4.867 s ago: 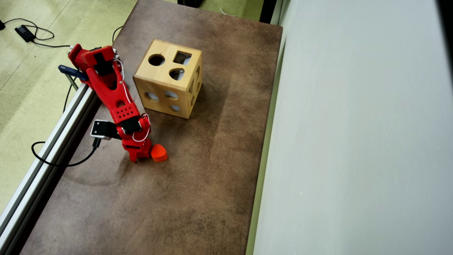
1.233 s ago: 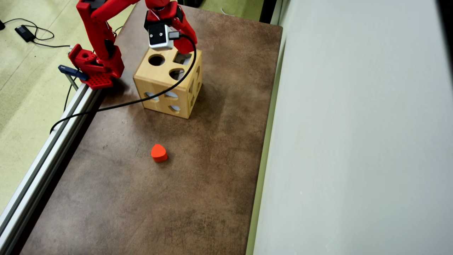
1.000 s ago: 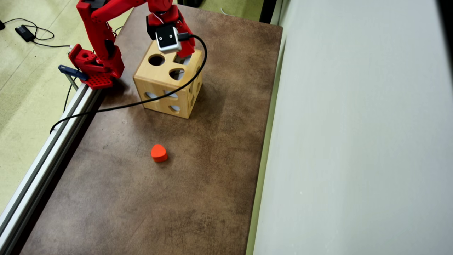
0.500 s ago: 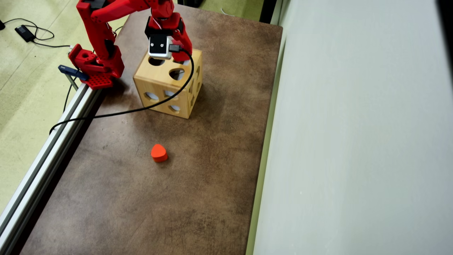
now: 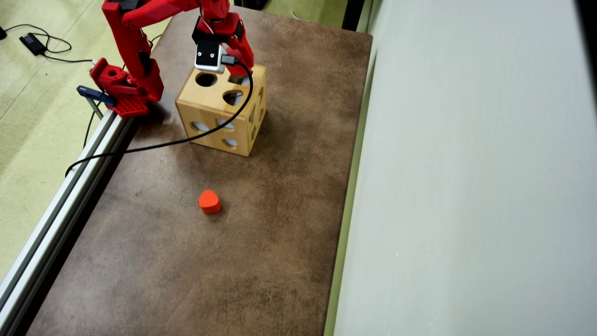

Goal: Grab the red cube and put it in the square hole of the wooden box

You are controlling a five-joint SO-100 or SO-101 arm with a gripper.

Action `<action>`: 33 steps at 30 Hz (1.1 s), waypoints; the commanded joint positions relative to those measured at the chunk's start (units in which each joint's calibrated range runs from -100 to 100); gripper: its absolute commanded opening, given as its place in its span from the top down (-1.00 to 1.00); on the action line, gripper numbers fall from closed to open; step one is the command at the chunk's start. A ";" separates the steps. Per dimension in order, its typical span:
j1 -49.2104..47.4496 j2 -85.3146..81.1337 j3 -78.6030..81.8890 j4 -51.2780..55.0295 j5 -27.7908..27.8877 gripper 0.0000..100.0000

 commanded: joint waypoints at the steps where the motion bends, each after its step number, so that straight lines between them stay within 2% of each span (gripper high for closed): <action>1: 0.06 -3.61 0.34 0.01 -0.15 0.95; 22: 0.72 -2.51 -0.65 -0.15 -0.34 0.95; 27: 0.65 -2.51 -0.74 -1.36 -2.69 0.95; 33: 0.13 -2.51 -0.74 -2.57 -2.98 0.95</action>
